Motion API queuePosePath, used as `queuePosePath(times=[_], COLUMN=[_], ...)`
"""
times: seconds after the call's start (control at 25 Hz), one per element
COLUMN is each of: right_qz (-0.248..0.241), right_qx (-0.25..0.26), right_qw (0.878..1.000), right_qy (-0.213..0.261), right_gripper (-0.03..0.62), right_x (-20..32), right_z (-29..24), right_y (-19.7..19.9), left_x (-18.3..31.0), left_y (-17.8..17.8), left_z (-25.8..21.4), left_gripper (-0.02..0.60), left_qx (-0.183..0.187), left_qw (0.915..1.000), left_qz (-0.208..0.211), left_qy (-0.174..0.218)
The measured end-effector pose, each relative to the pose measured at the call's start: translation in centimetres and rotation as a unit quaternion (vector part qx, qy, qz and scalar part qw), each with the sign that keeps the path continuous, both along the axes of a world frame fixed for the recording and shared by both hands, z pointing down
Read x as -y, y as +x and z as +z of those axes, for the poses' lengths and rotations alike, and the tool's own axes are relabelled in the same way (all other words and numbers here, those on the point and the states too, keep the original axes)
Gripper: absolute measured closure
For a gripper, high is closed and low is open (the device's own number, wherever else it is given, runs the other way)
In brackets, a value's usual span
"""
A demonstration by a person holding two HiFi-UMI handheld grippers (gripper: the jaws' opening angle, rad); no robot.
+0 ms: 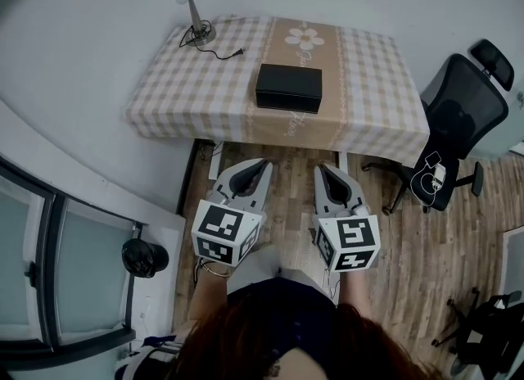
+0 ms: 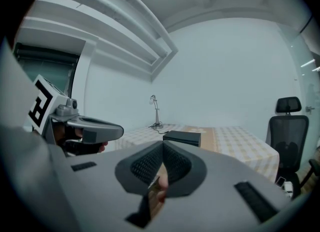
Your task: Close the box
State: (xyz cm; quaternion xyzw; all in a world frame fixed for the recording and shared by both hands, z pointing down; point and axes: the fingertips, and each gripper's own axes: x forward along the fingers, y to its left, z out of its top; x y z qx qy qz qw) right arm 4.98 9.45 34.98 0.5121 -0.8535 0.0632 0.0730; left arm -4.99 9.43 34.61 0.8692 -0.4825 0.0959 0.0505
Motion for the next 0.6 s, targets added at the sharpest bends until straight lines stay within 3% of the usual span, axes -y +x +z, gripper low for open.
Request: queuePosePath(times=[0.6], right_qz=[-0.008], right_qx=[-0.006], right_qw=[1.0], right_qy=[-0.005], right_gripper=[0.577], right_x=[-2.7], right_z=[0.9], right_y=[1.1], left_x=[-2.9], left_y=[1.5], left_z=[0.8], left_gripper=[0.553], left_qx=[0.008], left_qw=[1.0], left_qz=[0.001], left_qy=[-0.005])
